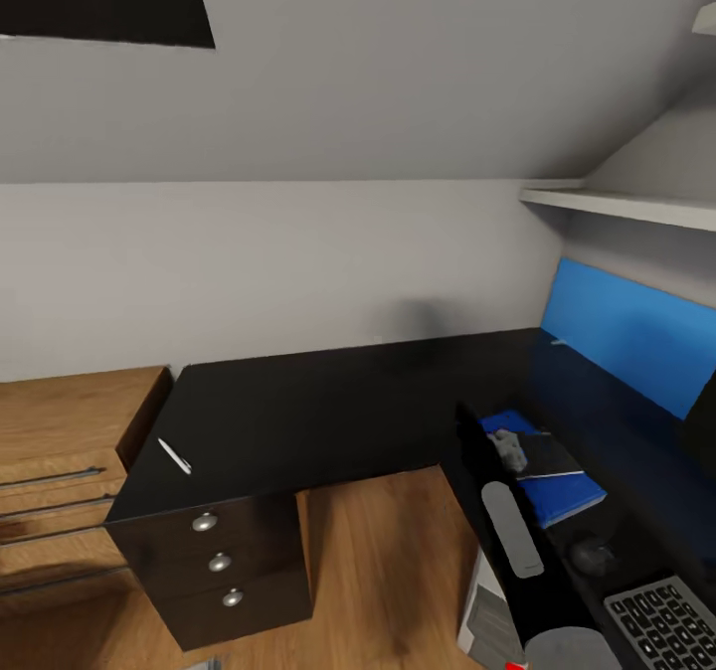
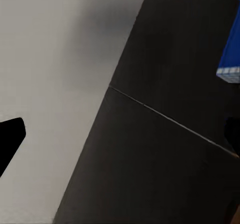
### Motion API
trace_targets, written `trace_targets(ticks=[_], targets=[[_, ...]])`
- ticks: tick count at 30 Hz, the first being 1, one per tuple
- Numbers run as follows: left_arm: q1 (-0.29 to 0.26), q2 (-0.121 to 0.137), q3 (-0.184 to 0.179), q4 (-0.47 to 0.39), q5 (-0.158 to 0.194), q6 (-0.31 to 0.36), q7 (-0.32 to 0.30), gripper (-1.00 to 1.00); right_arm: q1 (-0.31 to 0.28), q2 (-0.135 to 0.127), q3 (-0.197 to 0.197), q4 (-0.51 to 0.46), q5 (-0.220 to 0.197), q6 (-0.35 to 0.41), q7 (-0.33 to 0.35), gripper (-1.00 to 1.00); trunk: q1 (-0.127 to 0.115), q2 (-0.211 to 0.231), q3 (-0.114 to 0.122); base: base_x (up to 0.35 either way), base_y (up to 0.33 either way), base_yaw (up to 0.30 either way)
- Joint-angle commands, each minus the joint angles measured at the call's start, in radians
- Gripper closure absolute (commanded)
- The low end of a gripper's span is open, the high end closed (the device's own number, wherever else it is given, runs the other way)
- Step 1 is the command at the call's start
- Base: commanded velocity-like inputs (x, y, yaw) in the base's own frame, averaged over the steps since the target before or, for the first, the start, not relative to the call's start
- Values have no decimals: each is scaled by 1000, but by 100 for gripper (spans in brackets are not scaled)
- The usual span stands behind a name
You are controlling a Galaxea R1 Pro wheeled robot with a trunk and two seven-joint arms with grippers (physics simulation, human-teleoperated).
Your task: In the bedroom, organize the workspace by keeping the computer under the desk, ensuring the monitor is on the desk, placing the keyboard on the desk next to the monitor, placing the mouse on the desk next to the keyboard, moving the folder from the swivel chair onto the desk next to the mouse, stacking the notebook on top of the folder with the pen on top of the notebook, and positioning the swivel chair next to the desk.
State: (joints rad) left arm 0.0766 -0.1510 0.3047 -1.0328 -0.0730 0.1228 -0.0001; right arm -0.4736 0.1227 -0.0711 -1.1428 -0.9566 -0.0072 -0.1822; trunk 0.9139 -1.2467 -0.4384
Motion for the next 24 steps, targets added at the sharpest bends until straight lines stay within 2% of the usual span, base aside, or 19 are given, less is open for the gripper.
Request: trace_targets(ticks=[1, 2, 3, 4, 5, 6, 9, 10, 16, 18, 20, 23, 24], targets=[[0, -1, 18, -3, -6, 0, 1, -100, 0, 35, 28, 41, 117, -31, -3, -100, -4, 7, 2, 0, 0, 275], [0, -1, 31, -3, -6, -2, 0, -100, 0, 51, 71, 89, 203, -66, -4, -100, -8, 14, 6, 0, 0, 280], [0, -1, 38, -3, -6, -3, 0, -100, 0, 52, 105, 123, 255, -100, -7, -100, -12, 21, 9, 0, 0, 283], [0, -1, 42, -3, -6, -4, -1, -100, 0, 52, 142, 156, 302, -145, -15, -100, -15, 28, 12, 0, 0, 286], [0, -1, 44, -4, -5, -4, -1, -100, 0, 52, 160, 172, 323, -171, -23, -100, -19, 35, 15, 0, 0, 287], [0, -1, 46, -4, -5, -4, -1, -100, 0, 52, 198, 204, 363, -228, -45, -100, -23, 42, 18, 0, 0, 289], [0, -1, 48, -4, -5, -4, -1, -100, 0, 52, 254, 256, 412, -311, -93, -100, -35, 63, 28, 0, 0, 290], [0, -1, 48, -4, -5, -4, -1, -100, 0, 52, 290, 293, 438, -358, -129, -100, -38, 70, 31, 0, 0, 291], [0, -1, 49, -4, -5, -5, -1, -100, -2, 52, 387, 384, 497, -450, -200, -100, -61, 112, 49, 0, 0, 291], [0, -1, 50, -4, -5, -5, -1, -100, -2, 52, 434, 405, 539, -480, -212, -100, -69, 126, 56, 0, 0, 292], [0, -1, 50, -4, -5, -5, -1, -100, -2, 52, 461, 414, 578, -504, -215, -100, -77, 140, 62, 0, 0, 293], [0, -1, 50, -3, -5, -5, -1, -100, -3, 52, 482, 447, 638, -534, -212, -100, -88, 161, 71, 0, 0, 294], [0, -1, 50, -3, -5, -5, -1, -100, -3, 52, 484, 457, 646, -537, -210, -100, -92, 168, 75, 0, 0, 295]])
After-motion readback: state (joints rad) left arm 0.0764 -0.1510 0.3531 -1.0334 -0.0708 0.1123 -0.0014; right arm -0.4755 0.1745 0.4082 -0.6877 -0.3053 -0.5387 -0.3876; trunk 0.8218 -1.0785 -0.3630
